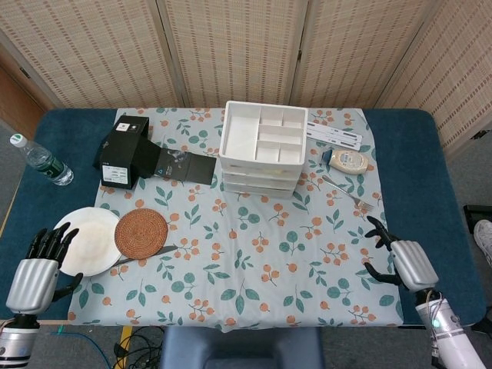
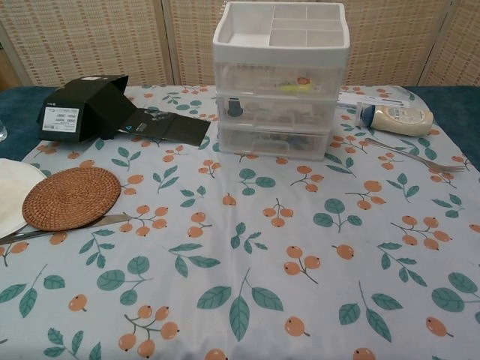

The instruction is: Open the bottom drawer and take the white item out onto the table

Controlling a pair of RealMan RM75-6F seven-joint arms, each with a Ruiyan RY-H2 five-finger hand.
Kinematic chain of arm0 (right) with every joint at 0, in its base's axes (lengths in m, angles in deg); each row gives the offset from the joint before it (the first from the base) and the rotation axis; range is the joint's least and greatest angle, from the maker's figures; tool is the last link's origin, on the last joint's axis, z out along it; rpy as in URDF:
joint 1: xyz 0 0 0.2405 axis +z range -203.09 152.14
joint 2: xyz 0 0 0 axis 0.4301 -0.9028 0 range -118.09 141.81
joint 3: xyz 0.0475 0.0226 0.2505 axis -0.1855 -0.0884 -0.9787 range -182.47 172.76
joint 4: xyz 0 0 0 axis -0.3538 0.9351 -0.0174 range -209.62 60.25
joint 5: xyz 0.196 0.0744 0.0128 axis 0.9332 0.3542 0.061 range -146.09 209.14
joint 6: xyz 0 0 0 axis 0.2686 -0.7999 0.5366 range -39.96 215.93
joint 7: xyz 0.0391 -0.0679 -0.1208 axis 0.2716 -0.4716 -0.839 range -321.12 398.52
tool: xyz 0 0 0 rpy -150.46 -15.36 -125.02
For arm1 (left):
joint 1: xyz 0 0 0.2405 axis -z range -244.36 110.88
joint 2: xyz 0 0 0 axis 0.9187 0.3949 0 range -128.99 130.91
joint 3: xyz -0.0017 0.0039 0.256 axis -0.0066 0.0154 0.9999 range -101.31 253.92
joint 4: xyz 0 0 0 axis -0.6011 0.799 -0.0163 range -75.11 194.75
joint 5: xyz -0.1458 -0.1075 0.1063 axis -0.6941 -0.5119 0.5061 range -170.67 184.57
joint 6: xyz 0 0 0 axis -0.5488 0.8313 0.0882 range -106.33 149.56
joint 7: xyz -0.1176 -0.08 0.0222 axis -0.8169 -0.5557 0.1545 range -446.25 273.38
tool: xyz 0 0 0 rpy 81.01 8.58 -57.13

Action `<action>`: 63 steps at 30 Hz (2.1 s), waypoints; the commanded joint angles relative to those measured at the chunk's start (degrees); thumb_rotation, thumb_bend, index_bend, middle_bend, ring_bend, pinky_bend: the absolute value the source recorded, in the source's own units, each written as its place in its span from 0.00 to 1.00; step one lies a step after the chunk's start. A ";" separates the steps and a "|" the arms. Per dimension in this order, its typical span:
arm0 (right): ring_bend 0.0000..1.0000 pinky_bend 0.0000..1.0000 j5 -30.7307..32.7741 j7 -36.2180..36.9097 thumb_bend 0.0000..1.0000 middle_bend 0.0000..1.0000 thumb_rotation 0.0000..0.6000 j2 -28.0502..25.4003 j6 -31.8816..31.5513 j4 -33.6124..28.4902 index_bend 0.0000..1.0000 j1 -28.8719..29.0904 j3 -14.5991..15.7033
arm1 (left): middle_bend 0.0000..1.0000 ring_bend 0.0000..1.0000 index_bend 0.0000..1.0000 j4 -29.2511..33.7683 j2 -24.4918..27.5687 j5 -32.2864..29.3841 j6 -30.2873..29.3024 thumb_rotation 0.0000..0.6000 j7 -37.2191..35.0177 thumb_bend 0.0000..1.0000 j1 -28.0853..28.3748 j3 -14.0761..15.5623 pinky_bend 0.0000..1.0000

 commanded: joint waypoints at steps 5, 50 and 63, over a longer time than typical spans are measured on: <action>0.77 0.96 4.82 15.78 0.37 0.58 1.00 -0.65 12.69 -1.85 0.04 7.14 -2.13 | 0.07 0.10 0.10 -0.26 -0.03 -0.32 0.05 1.00 -0.18 0.25 -0.09 -0.05 0.06; 0.93 1.00 26.14 29.23 0.51 0.74 1.00 20.50 33.28 14.34 0.00 24.97 -13.26 | 0.07 0.10 0.10 -0.76 0.25 -0.97 0.83 1.00 -0.42 0.25 0.02 0.06 0.06; 0.93 1.00 33.05 29.33 0.51 0.74 1.00 23.98 39.30 18.52 0.00 27.88 -15.34 | 0.07 0.10 0.10 -1.31 0.63 -1.10 0.69 1.00 -1.45 0.25 -0.18 0.06 0.06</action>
